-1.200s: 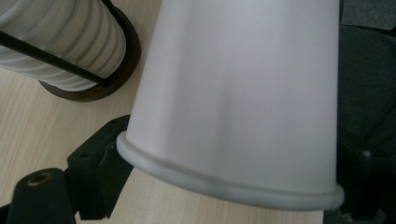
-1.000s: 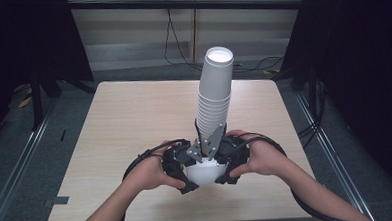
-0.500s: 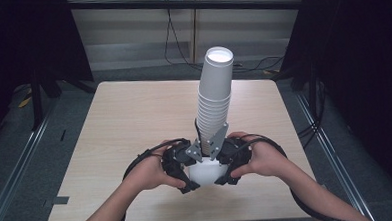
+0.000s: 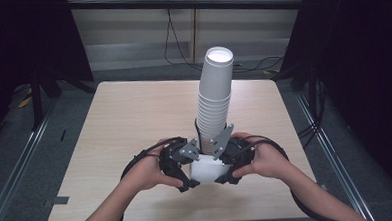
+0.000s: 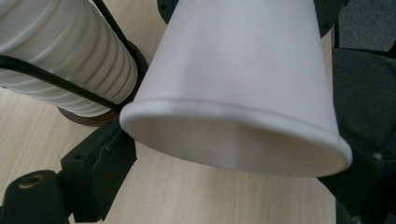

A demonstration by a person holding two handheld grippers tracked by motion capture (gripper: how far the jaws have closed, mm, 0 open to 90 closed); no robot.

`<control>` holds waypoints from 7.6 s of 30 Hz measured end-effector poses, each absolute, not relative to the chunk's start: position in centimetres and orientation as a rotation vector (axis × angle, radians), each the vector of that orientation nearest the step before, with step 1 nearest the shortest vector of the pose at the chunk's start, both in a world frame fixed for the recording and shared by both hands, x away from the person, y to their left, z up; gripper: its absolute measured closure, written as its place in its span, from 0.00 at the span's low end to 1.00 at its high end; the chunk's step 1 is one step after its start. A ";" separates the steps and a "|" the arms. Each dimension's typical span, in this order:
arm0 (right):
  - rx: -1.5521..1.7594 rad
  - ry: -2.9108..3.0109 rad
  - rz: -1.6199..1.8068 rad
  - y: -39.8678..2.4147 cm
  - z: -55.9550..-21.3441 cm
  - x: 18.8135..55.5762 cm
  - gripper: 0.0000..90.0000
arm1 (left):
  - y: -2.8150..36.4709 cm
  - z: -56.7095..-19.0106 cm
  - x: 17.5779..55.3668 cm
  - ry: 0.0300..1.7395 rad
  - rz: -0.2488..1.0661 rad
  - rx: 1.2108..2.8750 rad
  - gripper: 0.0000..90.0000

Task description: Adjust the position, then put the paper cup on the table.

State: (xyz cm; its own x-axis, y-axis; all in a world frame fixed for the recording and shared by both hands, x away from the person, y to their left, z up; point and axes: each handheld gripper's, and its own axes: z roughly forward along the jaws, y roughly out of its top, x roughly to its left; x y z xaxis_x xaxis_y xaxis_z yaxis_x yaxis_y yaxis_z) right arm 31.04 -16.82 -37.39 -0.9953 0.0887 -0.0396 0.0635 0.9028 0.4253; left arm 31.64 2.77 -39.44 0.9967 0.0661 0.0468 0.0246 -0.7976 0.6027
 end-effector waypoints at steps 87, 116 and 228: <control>0.238 2.884 1.114 -21.0 -37.6 31.7 0.26 | 5.0 -39.7 32.3 0.183 0.006 2.204 0.15; 0.164 2.890 1.123 -19.9 -37.8 31.7 0.26 | 5.0 -38.9 32.5 0.137 0.008 2.157 0.12; 0.702 2.651 1.109 -26.0 -50.3 29.7 0.15 | 12.3 -38.2 36.5 0.542 0.135 2.701 0.11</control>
